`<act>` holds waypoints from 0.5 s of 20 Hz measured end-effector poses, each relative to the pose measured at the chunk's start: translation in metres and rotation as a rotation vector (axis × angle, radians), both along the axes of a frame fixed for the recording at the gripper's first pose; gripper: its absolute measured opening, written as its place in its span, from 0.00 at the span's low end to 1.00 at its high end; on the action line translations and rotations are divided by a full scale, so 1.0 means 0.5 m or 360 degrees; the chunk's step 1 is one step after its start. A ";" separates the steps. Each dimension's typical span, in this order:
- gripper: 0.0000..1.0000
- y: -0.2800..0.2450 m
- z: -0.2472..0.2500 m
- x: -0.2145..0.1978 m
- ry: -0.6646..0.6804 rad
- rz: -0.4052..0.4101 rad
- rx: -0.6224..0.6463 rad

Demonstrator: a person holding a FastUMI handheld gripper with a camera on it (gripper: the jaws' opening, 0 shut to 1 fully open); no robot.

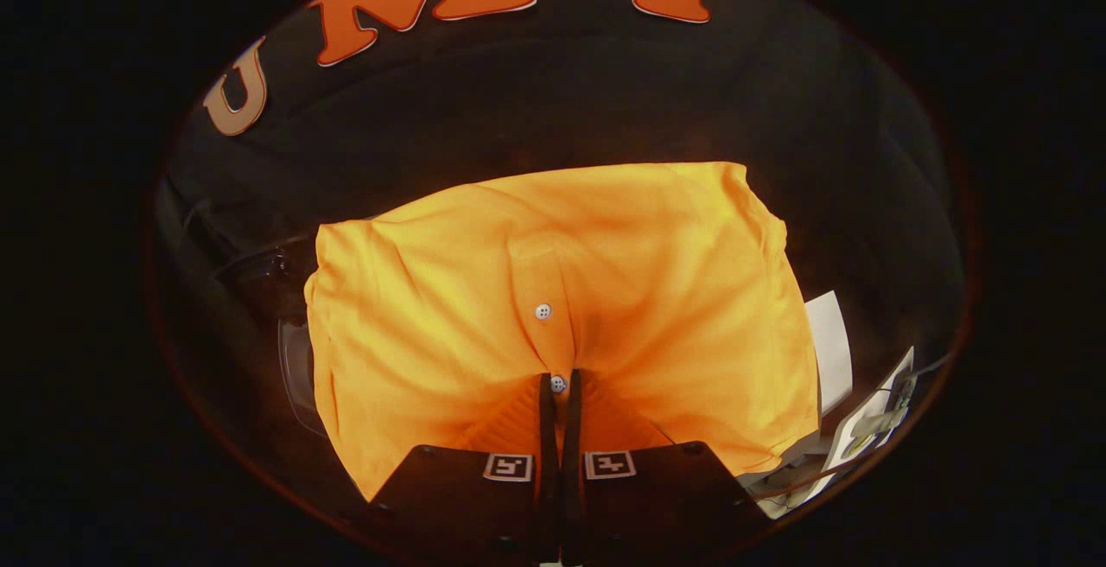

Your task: Put the clothes into the washing machine and then close the washing machine lid.

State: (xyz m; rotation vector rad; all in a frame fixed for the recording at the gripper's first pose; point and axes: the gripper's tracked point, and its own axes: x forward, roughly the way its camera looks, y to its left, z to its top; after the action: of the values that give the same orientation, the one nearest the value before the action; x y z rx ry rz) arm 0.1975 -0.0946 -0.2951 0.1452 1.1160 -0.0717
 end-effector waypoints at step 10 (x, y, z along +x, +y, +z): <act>0.08 0.007 0.101 -0.006 -0.0576 -0.0085 0.0358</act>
State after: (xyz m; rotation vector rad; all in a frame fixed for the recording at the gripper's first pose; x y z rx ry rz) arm 0.1942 -0.0913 -0.2447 0.3748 0.7563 0.0325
